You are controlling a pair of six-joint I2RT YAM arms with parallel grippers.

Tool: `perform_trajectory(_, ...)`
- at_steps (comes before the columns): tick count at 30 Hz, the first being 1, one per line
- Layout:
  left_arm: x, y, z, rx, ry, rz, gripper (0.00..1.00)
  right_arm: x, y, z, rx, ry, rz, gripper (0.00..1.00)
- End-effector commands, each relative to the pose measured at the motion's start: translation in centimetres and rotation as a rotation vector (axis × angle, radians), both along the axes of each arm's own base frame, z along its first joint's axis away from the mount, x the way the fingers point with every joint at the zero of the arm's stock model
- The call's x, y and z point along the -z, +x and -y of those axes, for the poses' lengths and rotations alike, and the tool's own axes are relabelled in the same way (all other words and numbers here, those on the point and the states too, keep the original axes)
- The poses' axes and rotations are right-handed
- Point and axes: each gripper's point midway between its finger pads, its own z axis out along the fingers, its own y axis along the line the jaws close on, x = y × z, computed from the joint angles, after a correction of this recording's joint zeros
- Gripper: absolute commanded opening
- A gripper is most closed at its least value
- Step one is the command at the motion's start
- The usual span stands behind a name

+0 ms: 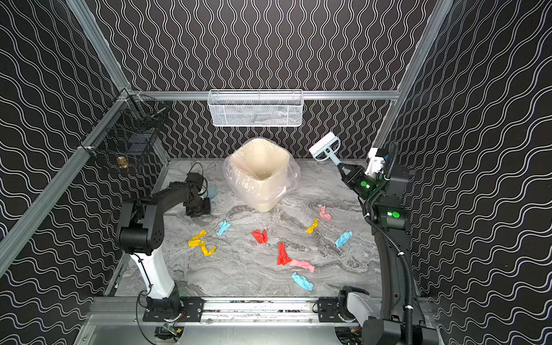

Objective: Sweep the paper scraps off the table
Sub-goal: 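Lift the dustpan off the table with the left gripper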

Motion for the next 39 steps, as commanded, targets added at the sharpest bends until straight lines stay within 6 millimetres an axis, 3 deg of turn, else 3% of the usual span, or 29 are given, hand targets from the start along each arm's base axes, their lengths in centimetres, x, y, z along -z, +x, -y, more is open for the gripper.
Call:
perform_trajectory(1, -0.4, 0.7, -0.1, -0.011, 0.032, 0.046, 0.45, -0.4, 0.0, -0.1, -0.005, -0.002, 0.015, 0.0)
perform_trajectory(15, -0.2, 2.5, 0.0, -0.034, 0.053, 0.095, 0.36, -0.6, -0.1, -0.1, -0.004, -0.008, 0.017, 0.0)
perform_trajectory(31, 0.8, 0.9, -0.2, -0.033, 0.071, 0.073, 0.1, -0.5, 0.1, -0.1, -0.004, -0.007, 0.015, 0.0)
perform_trajectory(39, -1.2, 0.8, -0.5, -0.028, 0.084, 0.118, 0.09, -0.3, 0.0, -0.1, -0.004, -0.006, 0.008, 0.0)
